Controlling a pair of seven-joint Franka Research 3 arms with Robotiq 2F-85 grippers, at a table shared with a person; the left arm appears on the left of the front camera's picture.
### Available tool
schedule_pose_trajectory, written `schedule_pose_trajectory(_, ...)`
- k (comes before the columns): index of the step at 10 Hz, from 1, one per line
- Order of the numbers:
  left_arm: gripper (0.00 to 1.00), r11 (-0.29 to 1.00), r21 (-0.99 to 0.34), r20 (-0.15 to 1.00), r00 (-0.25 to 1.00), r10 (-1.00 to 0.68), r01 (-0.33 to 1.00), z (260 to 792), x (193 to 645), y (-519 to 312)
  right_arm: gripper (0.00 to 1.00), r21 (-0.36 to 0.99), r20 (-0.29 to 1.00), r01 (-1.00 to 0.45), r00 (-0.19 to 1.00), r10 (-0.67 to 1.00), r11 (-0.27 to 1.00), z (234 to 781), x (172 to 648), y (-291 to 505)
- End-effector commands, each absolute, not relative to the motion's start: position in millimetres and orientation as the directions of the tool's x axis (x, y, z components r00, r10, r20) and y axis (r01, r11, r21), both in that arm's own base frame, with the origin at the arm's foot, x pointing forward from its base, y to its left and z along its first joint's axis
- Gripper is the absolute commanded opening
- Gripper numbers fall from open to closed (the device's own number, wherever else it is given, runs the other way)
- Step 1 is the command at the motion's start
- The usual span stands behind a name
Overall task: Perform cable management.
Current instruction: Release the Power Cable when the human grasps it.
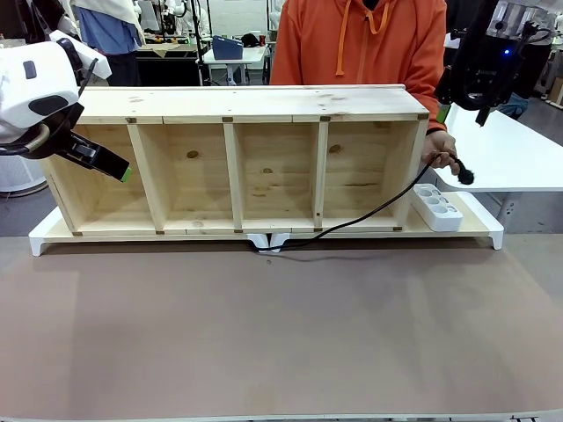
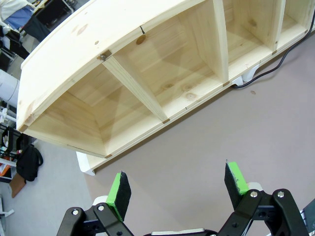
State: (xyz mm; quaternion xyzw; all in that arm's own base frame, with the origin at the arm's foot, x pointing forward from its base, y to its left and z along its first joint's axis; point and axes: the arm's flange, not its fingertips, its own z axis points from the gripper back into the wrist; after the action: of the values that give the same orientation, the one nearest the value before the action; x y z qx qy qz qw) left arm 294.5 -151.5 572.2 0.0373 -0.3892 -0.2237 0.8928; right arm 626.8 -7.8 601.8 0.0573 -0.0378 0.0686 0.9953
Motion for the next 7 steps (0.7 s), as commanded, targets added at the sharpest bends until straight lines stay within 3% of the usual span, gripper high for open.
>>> schedule_pose_trajectory(1,1.00,0.895,0.254,0.670,0.600,-0.436,0.367,572.7,293.1,-150.6,1.00,0.121,0.075,-0.156,0.986,0.148,0.980,604.1,625.4,-8.6)
schedule_pose_trajectory(7,1.00,0.895,0.254,0.670,0.600,-0.436,0.367,572.7,293.1,-150.6,1.00,0.109,0.083,-0.142,0.988,0.133,0.984,602.0,626.7,-7.7)
